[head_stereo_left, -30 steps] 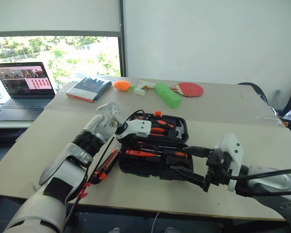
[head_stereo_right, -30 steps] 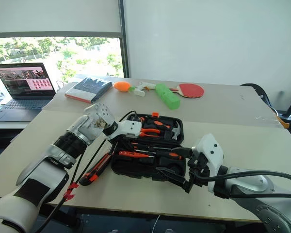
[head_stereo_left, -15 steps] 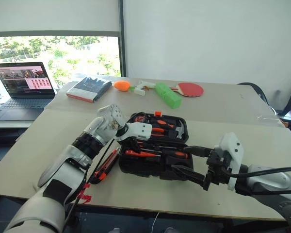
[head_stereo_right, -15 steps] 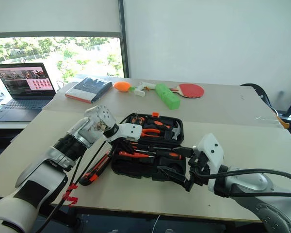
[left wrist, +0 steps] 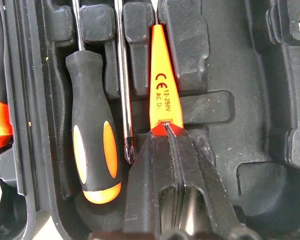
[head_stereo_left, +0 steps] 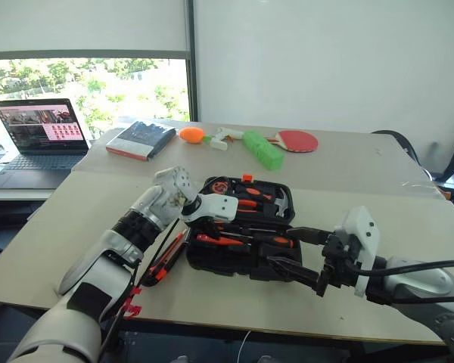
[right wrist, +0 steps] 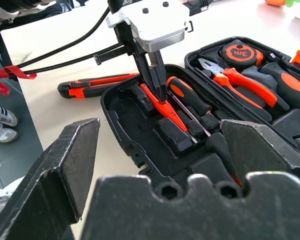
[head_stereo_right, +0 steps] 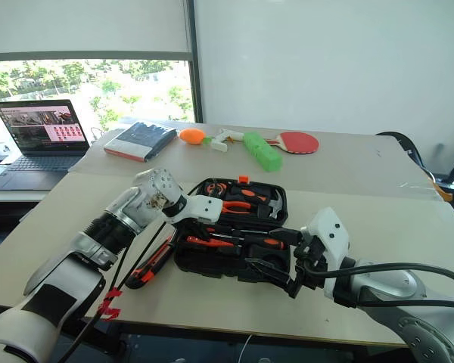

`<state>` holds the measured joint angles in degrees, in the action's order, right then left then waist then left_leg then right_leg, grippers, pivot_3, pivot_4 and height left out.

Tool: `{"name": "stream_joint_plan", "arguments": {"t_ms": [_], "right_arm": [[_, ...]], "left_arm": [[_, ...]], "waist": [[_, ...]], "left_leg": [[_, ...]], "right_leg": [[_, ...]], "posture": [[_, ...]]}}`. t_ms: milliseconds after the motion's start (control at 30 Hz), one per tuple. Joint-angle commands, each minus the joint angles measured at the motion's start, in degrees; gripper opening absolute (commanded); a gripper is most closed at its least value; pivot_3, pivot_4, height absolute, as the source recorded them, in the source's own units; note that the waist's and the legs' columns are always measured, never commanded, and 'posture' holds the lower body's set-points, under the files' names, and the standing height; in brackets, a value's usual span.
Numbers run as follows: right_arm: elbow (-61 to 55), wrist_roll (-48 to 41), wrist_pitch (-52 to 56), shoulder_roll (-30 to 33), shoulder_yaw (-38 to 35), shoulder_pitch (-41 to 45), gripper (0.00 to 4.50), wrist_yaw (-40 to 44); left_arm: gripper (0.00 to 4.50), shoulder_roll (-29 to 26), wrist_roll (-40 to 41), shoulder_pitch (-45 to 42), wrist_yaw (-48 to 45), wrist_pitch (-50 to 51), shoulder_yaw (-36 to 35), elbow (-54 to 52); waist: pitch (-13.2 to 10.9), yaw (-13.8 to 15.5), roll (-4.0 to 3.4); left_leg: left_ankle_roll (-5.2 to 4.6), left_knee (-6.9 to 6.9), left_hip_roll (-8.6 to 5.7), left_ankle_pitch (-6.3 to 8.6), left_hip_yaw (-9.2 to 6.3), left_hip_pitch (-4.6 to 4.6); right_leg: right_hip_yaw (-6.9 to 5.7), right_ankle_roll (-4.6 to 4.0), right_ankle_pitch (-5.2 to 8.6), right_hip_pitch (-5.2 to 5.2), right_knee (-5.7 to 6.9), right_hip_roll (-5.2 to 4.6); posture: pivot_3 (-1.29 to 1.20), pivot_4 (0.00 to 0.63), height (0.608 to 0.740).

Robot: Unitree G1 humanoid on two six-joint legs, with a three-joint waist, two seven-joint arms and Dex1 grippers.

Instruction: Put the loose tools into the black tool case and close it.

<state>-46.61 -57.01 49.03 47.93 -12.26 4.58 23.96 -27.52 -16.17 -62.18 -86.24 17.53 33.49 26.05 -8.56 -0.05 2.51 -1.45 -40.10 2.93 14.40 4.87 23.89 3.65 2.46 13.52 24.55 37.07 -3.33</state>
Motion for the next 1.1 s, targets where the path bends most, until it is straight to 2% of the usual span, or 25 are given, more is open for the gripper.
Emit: {"name": "stream_joint_plan", "arguments": {"t_ms": [33,367,567,633,667,833,1000,1033,1100], "right_arm": [[-0.57,-0.58,-1.05,-0.14,-1.56,0.73,4.50,-0.19],[0.45,-0.43,-1.03,-0.08,-1.03,2.02,4.50,-0.01],[1.16,-0.65,-0.92,0.26,-0.72,3.76,4.50,0.89],[1.94,-1.10,-0.85,0.24,-0.70,4.96,4.50,1.66],[2.22,-1.26,-0.85,0.26,-0.69,5.35,4.50,1.98],[4.99,0.30,-1.41,0.40,1.40,7.81,4.50,5.22],[7.44,2.30,-1.89,-0.22,3.73,10.22,4.50,8.19],[7.86,2.64,-1.92,-0.35,4.10,10.70,4.50,8.73],[8.41,3.13,-1.93,-0.50,4.58,11.31,4.50,9.55]], "left_arm": [[0.02,-0.31,-1.79,2.17,0.12,-0.12,1.89,0.23],[0.02,-0.34,-2.27,3.48,1.50,0.90,1.52,1.78],[0.02,-0.71,2.04,0.37,2.58,7.06,-5.43,0.95],[0.54,-4.92,4.96,-0.38,0.01,13.24,-9.53,-3.01],[0.65,-6.69,6.12,-0.50,-0.87,15.71,-10.91,-4.69],[2.50,-20.62,9.66,4.40,-1.37,26.30,-18.39,-13.64],[4.23,-30.59,12.17,14.40,0.64,33.43,-22.65,-21.26],[4.46,-32.05,12.75,16.58,0.99,34.66,-23.16,-22.85],[4.46,-33.67,14.09,19.44,1.83,36.96,-23.53,-25.67]], "waist": [[0.00,0.00,0.00],[0.11,-0.20,-0.12],[0.12,-0.22,-0.15],[0.10,-0.33,-0.13],[0.05,-0.63,-0.11],[-0.01,-1.72,-0.11],[-0.03,-1.05,-0.12],[-0.04,-0.90,-0.09],[-0.08,-0.40,-0.03]], "left_leg": [[0.00,0.03,0.00,0.00,0.00,-0.10],[-0.01,0.12,0.00,0.01,0.00,-0.41],[-0.02,0.08,-0.02,-0.01,-0.01,-0.39],[-0.02,0.07,-0.02,-0.01,-0.02,-0.34],[-0.03,0.08,-0.02,-0.01,-0.03,-0.26],[-0.03,0.30,0.01,-0.01,-0.31,-0.03],[-0.03,0.32,-0.01,-0.01,-0.27,-0.04],[-0.03,0.32,-0.01,-0.01,-0.23,-0.03],[-0.03,0.29,-0.01,-0.01,-0.17,-0.03]], "right_leg": [[0.00,0.01,0.01,-0.12,-0.03,0.00],[0.02,-0.01,0.03,-0.37,-0.05,0.00],[0.05,-0.01,0.03,-0.34,-0.01,0.01],[0.06,-0.01,0.03,-0.30,-0.01,0.01],[0.06,-0.01,0.03,-0.23,-0.01,0.01],[0.15,-0.05,0.10,0.18,0.04,0.08],[0.14,0.00,0.22,0.17,0.03,0.01],[0.14,0.01,0.22,0.17,0.03,-0.02],[0.12,0.01,0.22,0.15,0.04,-0.05]], "posture": [[0.00,0.150,0.736],[0.00,0.150,0.736],[0.00,0.150,0.736],[0.00,0.150,0.736],[0.00,0.150,0.736],[0.00,0.150,0.736],[0.00,0.150,0.736],[0.00,0.150,0.736],[0.00,0.150,0.736]]}}
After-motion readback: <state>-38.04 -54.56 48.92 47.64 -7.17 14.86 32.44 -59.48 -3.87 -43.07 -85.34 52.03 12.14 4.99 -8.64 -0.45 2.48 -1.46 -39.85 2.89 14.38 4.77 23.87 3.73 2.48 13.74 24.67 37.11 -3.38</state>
